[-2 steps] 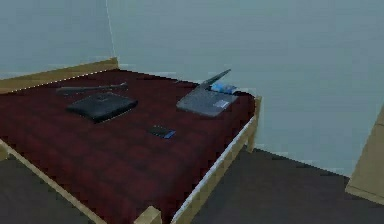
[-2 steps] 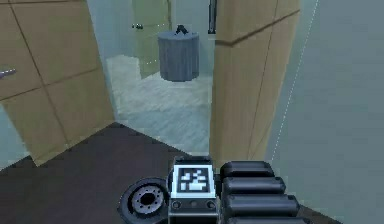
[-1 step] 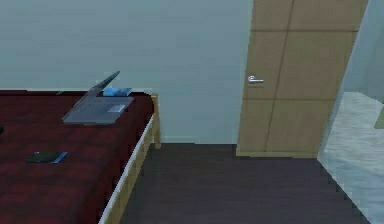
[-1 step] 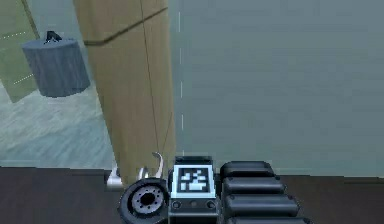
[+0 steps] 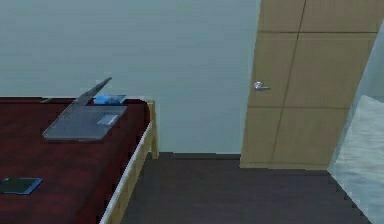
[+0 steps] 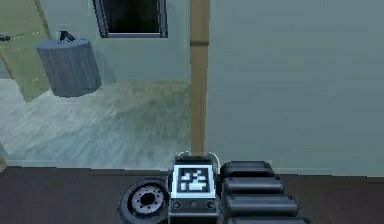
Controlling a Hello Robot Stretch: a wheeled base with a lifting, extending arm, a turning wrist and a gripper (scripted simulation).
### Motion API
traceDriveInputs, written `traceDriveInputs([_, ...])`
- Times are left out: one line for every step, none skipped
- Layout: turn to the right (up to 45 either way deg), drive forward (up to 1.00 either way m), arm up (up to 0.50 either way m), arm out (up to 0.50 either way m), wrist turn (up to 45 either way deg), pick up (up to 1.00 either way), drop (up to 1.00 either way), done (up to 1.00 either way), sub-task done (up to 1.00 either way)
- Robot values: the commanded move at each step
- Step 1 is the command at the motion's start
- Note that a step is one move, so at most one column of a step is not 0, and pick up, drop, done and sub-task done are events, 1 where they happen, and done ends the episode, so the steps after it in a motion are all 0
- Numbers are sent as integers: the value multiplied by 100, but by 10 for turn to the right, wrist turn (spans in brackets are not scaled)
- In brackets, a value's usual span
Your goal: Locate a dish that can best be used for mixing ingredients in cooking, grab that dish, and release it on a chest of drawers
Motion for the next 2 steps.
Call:
traceDriveInputs([150,0,0,0,0,0,0,0,0])
traceDriveInputs([0,40,0,0,0,0,0,0,0])
